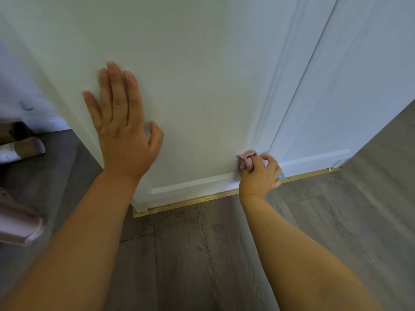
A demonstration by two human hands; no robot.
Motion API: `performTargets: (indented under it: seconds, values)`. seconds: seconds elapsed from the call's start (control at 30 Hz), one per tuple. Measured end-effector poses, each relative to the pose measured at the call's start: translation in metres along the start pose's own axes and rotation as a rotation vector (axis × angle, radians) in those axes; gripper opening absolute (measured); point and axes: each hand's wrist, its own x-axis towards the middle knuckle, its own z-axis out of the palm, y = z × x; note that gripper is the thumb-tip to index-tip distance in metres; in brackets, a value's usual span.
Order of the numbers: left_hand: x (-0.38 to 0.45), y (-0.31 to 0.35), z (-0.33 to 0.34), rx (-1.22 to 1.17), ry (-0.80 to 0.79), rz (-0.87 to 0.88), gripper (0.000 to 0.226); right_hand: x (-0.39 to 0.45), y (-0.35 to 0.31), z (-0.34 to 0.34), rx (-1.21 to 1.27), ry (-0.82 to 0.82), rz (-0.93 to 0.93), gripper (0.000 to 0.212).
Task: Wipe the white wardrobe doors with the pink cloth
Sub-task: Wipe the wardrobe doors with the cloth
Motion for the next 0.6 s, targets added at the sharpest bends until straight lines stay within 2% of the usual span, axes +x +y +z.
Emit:
performTargets:
  seconds: [0.13, 0.27, 0.3, 0.33, 0.4, 0.43, 0.5, 0.57, 0.6]
  values:
    - [-0.002, -0.006, -0.002, 0.004, -0.005, 0.035, 0.086, -0.006, -0.001, 0.005, 0.016, -0.145, 0.229, 0.011]
    - [-0.002, -0.004, -0.001, 0.008, -0.002, 0.025, 0.085, -0.005, 0.007, 0.014, 0.187, -0.380, 0.452, 0.020]
    - [-0.002, -0.003, 0.000, 0.008, 0.000, 0.024, 0.085, -0.003, 0.004, 0.015, 0.233, -0.423, 0.515, 0.028]
    - [-0.002, -0.003, 0.000, 0.008, -0.003, 0.030, 0.085, -0.002, 0.003, 0.020, 0.291, -0.433, 0.590, 0.032]
    - [-0.003, -0.005, -0.001, 0.008, -0.008, 0.058, 0.084, -0.006, -0.008, 0.026, 0.368, -0.417, 0.680, 0.017]
    - [-0.004, -0.009, -0.002, 0.014, -0.016, 0.077, 0.083, -0.014, -0.017, 0.030, 0.438, -0.384, 0.726, 0.016]
    - [-0.006, -0.016, -0.004, 0.026, -0.023, 0.114, 0.082, -0.030, -0.033, 0.041, 0.651, -0.299, 0.810, 0.004]
    - [-0.008, -0.021, -0.005, 0.032, -0.031, 0.141, 0.080, -0.043, -0.031, 0.057, 0.641, -0.284, 0.766, 0.037]
    - [-0.009, -0.023, -0.006, 0.031, -0.035, 0.152, 0.079, -0.053, -0.035, 0.061, 0.615, -0.329, 0.750, 0.038]
